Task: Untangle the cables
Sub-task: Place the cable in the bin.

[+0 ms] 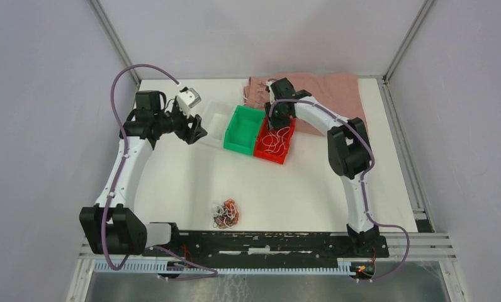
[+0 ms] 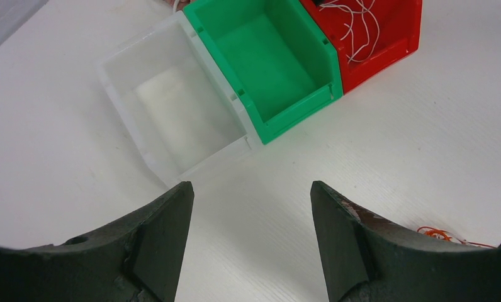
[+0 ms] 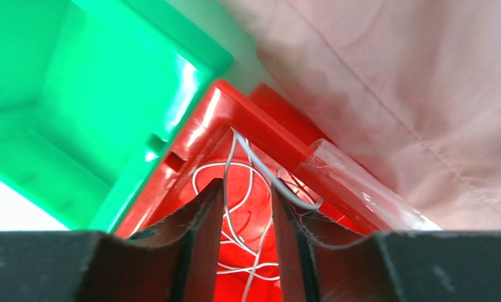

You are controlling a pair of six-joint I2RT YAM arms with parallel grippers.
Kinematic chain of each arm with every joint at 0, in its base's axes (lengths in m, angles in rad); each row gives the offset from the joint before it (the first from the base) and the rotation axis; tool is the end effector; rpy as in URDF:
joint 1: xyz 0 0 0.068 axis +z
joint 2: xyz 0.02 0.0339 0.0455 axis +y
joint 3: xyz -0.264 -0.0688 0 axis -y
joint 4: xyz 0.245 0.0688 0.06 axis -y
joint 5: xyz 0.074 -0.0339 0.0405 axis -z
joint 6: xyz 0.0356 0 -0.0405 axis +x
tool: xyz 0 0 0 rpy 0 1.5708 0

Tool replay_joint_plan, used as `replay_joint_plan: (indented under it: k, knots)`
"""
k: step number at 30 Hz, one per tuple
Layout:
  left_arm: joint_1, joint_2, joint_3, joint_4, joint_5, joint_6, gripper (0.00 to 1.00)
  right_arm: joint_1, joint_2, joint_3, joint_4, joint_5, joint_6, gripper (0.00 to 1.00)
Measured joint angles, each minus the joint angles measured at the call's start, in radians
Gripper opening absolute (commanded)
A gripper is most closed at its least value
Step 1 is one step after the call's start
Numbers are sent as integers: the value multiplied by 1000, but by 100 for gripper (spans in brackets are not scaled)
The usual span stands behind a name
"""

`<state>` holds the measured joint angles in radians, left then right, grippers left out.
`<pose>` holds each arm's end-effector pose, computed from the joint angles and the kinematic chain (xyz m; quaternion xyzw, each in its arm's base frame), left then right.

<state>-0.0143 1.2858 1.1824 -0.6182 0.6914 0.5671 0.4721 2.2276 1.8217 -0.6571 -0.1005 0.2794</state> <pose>0.2715 -0.0266 0.3342 0.3795 0.7813 -0.1913 0.4571 0.4287 0.2229 0.1853 -0.1056 0.9610 0.1373 0.2155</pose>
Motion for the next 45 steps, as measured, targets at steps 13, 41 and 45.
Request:
replay_joint_plan:
  k: [13,41,45]
  knots:
    - [0,0,0,0,0,-2,75,-80,-143,105,-48,-72,15,41]
    - [0,0,0,0,2,-2,76,-68,-159,-131,13,-194,76,20]
    - [0,0,0,0,0,-2,75,-68,-89,-68,5,-161,76,18]
